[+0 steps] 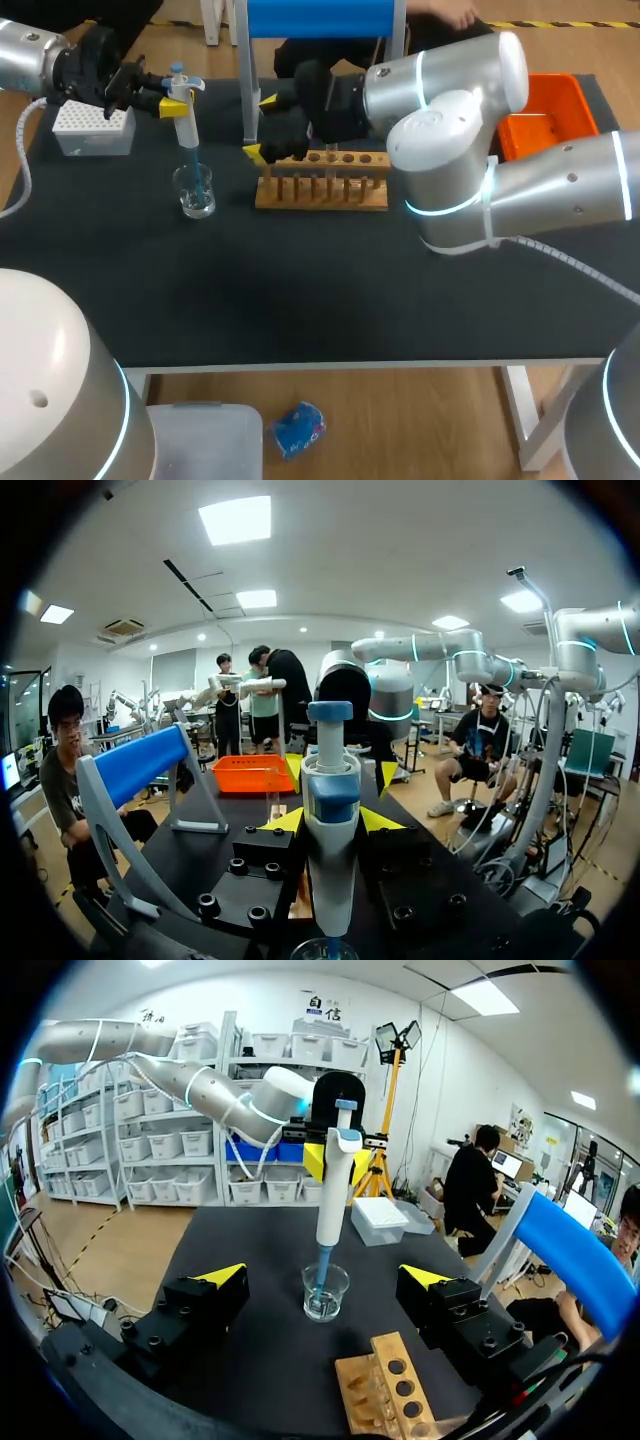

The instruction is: Invert the test tube, pick up the pipette, mount the tip to pipette, aspirate from beaker and dispense into the tube, eject the tip, return the pipette, and cap with the stopper.

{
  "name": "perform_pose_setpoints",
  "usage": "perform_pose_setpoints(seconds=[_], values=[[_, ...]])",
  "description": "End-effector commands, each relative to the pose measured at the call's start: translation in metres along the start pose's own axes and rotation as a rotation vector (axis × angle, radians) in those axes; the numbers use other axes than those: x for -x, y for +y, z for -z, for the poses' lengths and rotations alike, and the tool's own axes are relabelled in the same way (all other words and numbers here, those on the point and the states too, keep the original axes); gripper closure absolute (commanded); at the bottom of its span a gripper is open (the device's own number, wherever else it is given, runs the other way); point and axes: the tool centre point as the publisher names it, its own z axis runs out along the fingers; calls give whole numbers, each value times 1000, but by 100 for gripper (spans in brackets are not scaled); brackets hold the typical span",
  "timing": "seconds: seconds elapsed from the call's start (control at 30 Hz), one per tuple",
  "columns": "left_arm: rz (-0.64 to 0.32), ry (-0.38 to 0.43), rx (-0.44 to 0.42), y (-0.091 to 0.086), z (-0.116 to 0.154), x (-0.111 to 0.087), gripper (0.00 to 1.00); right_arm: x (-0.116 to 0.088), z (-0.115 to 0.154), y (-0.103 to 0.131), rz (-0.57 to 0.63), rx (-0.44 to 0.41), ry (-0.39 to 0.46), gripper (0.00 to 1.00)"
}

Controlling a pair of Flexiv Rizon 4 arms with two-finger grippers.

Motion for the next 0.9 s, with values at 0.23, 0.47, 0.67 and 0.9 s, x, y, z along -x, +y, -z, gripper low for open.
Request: perform_pose_setpoints(seconds=[0.23,0.47,0.67,0.9], values=[[-2,8,-2,1,2,2,100,6,4,32,51,-45,5,0],[-2,8,-2,1,2,2,100,15,10,57,22,-50,2,0],[-2,8,-2,1,2,2,100,18,12,70,26,-58,-3,29],[-2,8,-2,1,2,2,100,18,11,82,48,-55,7,100]])
